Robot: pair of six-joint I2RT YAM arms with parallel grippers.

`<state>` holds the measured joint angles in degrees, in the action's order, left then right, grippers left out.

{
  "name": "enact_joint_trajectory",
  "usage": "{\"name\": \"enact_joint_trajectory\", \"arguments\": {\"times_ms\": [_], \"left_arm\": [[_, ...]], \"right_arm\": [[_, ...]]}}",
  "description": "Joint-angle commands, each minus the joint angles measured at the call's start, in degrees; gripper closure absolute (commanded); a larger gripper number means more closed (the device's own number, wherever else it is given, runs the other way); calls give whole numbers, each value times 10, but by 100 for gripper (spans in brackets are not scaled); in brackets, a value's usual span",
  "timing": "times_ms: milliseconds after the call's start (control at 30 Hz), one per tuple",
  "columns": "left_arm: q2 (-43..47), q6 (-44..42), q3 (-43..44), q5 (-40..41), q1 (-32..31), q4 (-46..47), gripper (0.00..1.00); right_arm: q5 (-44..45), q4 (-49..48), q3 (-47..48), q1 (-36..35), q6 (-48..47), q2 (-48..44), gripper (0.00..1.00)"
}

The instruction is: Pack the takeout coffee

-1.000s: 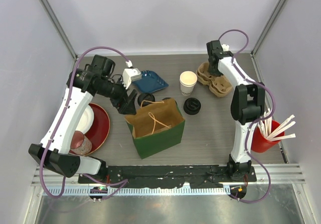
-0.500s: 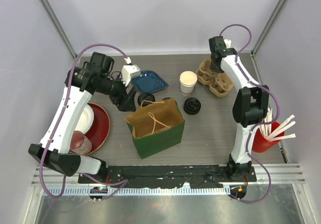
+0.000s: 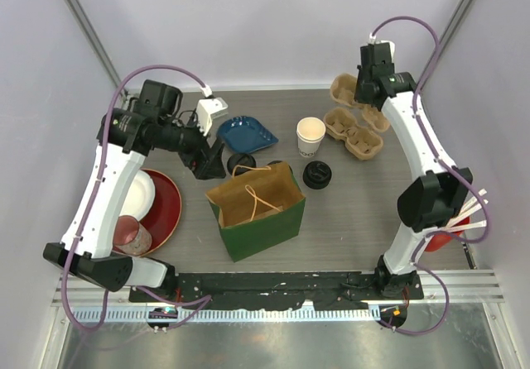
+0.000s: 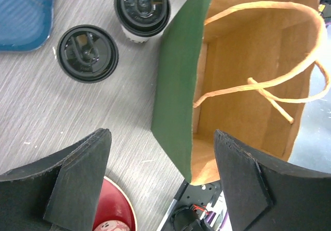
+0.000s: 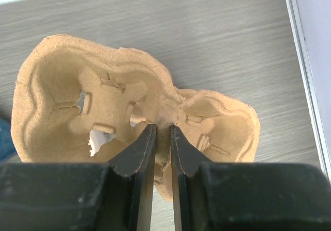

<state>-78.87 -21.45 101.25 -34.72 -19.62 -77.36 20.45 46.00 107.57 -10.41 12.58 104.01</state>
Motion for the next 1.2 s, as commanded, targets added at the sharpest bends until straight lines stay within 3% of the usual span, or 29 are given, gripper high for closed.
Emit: {"name": "enact_joint_trajectory", "arguments": {"times_ms": [0, 233, 433, 533, 567, 633, 767, 1167], "left_arm": [[15, -3, -25, -27, -20, -28, 15], [-4, 14, -83, 14, -38, 1, 24], [-7, 25, -94, -12, -45, 7, 55], [3, 30, -101, -27, -45, 10, 75], [5, 32, -102, -34, -45, 9, 86], [6, 39, -107, -38, -45, 9, 100], [18, 47, -115, -38, -44, 14, 100], [28, 55, -122, -49, -45, 4, 100]], "right_arm": [[-26, -13, 34, -64, -48, -107, 99], [-102, -24, 34, -218, -87, -199, 99], [-190, -38, 16, -321, -75, -267, 99], [-197, -26, 13, -361, -63, -296, 99], [-197, -26, 8, -383, -57, -303, 99], [-247, -42, -3, -395, -36, -317, 99], [-297, -70, -47, -441, -20, -314, 99], [-165, -30, -82, -529, -12, -277, 99]]}}
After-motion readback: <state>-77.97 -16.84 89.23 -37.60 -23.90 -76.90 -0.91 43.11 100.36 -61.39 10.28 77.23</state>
